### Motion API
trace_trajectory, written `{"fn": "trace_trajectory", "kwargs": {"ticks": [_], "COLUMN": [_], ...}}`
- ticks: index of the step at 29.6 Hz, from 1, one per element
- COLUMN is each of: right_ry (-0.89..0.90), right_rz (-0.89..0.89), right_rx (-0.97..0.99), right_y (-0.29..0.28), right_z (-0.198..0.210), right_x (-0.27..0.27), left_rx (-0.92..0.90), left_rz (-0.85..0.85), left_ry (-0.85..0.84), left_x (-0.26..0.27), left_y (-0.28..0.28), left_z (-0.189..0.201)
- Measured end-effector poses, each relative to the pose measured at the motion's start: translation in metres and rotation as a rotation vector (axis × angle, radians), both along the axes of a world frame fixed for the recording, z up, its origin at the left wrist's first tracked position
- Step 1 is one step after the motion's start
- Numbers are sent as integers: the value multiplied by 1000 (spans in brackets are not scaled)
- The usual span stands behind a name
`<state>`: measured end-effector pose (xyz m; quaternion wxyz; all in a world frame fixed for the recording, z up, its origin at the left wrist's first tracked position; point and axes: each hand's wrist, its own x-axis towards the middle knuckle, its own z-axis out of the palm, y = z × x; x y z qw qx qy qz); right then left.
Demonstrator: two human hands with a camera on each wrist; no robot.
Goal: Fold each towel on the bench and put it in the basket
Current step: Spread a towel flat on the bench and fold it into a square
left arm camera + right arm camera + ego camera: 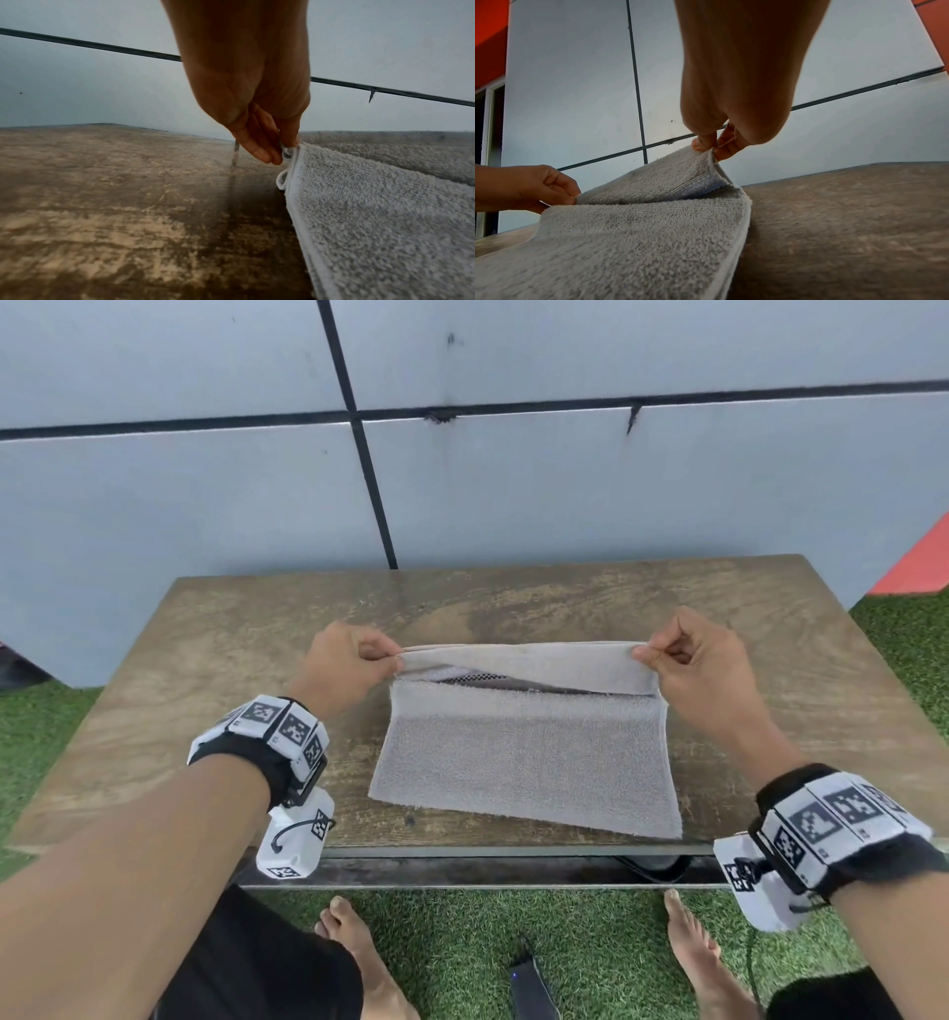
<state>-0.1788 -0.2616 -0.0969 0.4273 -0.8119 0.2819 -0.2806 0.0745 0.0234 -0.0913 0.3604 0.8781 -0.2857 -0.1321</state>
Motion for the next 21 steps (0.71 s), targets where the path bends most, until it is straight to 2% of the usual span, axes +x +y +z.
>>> {"fn": "trace_trajectory", "kwargs": {"ticks": [10, 16, 21], "right_ry": [36, 5, 55], "right_rz": [-61, -30, -32], "right_rx": [-27, -7, 16], "right_y": [6, 5, 7], "right_z": [10, 9, 13], "right_x": [-2, -4, -4], "left_rx": [-12, 8, 48], "left_rz": [-5, -13, -7], "left_ry": [-26, -38, -47], "left_x": [2, 2, 2], "left_y": [2, 4, 2], "left_z": [6, 7, 11]}}
